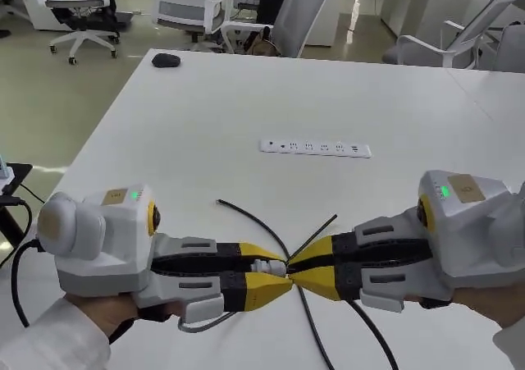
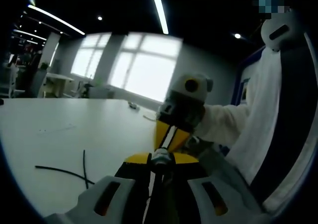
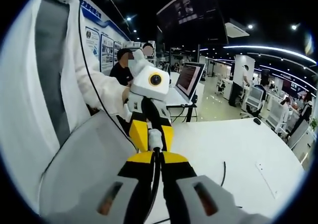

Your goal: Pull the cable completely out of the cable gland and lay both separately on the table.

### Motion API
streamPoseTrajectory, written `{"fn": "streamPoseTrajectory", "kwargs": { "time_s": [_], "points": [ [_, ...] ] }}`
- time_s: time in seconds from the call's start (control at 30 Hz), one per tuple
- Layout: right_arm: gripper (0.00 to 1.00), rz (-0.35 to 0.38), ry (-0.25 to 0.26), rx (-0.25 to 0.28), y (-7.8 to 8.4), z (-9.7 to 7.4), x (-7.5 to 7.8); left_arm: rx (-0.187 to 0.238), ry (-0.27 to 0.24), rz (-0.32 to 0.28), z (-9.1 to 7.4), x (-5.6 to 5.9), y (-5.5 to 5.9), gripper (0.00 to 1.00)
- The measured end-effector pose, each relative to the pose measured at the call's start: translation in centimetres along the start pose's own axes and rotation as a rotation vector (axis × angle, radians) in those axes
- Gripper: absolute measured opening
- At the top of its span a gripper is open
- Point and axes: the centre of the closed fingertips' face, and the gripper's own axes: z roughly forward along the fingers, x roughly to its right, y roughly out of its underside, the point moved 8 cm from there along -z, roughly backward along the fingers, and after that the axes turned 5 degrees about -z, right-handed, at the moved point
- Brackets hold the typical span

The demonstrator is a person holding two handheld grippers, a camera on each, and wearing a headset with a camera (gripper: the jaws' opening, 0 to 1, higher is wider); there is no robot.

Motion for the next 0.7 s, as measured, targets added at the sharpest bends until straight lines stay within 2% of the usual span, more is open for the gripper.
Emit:
{"fn": "streamPoseTrajectory", "kwargs": {
  "time_s": [0.27, 0.47, 0.57, 0.7],
  "points": [
    [0.03, -0.059, 0.002, -0.035, 0.1, 0.5, 0.0, -0.023, -0.017, 0.020, -0.2, -0.1, 0.0, 0.17],
    [0.03, -0.072, -0.004, -0.056, 0.4, 0.6, -0.1, -0.042, -0.026, 0.031, 0.0, 0.0, 0.3, 0.17],
    [0.03, -0.092, 0.006, -0.109, 1.1, 0.3, 0.1, -0.034, -0.040, 0.029, -0.2, -0.2, 0.2, 0.17],
    [0.03, -0.074, 0.031, -0.129, 2.0, -0.7, 0.6, -0.001, -0.047, 0.012, -0.9, -0.4, -0.1, 0.17]
  ]
}}
